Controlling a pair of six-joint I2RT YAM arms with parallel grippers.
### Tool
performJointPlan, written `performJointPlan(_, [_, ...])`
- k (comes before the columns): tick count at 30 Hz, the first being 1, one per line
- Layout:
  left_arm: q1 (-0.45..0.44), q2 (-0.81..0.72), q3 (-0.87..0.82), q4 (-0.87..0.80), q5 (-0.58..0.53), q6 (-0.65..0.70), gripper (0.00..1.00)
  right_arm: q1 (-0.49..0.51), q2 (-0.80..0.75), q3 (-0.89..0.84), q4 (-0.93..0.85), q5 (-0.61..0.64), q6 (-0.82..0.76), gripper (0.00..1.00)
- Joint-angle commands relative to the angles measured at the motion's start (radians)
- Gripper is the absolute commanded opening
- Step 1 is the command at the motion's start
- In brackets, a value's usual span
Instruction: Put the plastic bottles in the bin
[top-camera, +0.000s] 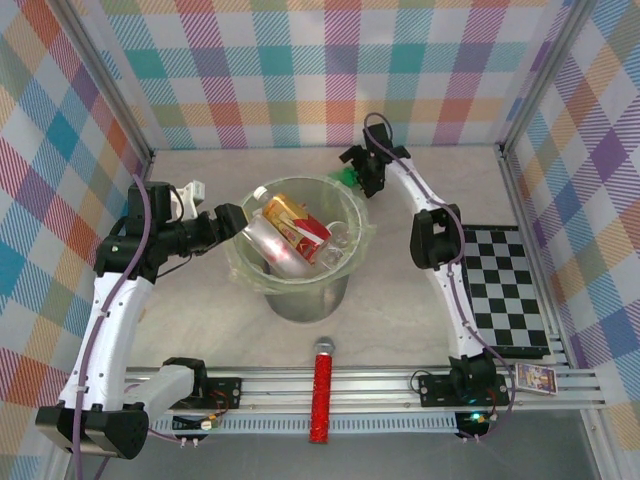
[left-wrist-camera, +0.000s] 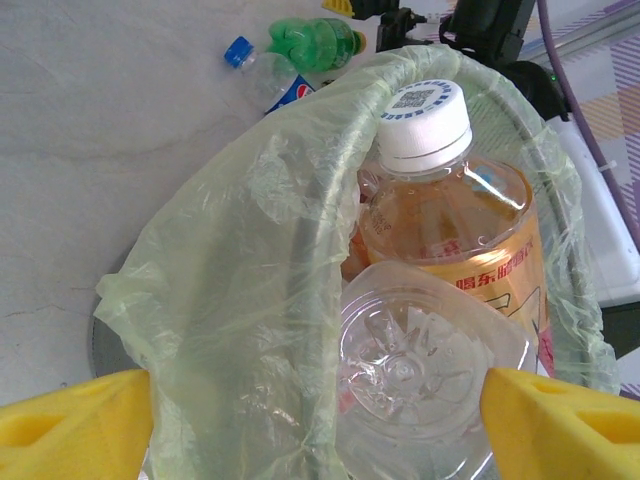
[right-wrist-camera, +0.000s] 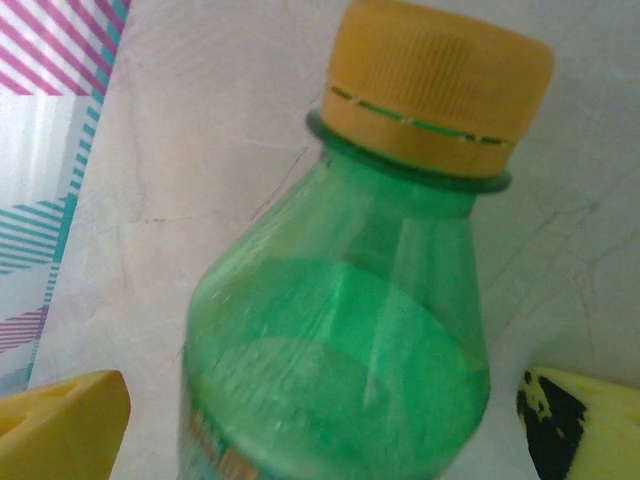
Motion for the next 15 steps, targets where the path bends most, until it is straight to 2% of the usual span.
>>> performJointPlan(1, [0.008, 0.009, 0.027, -0.032, 0.002, -0.004, 0.84, 0.005, 0.031, 0.044, 0.027, -0.017, 0.026, 0.99])
performJointPlan(3, [0.008, 0.013, 0.029, -0.033, -0.002, -0.006, 0.84, 0.005, 0.039, 0.045, 0.030, -0.018, 0.030, 0.99])
performJointPlan(10, [0.008, 0.020, 0.044, -0.039, -0.009, -0.008, 0.84, -0.005, 0.014, 0.014, 0.036, -0.019, 0.030, 0.81])
performJointPlan(15, [0.008, 0.026, 0.053, -0.040, -0.015, -0.007, 0.84, -0.021, -0.034, -0.017, 0.024, -0.005, 0.003, 0.75])
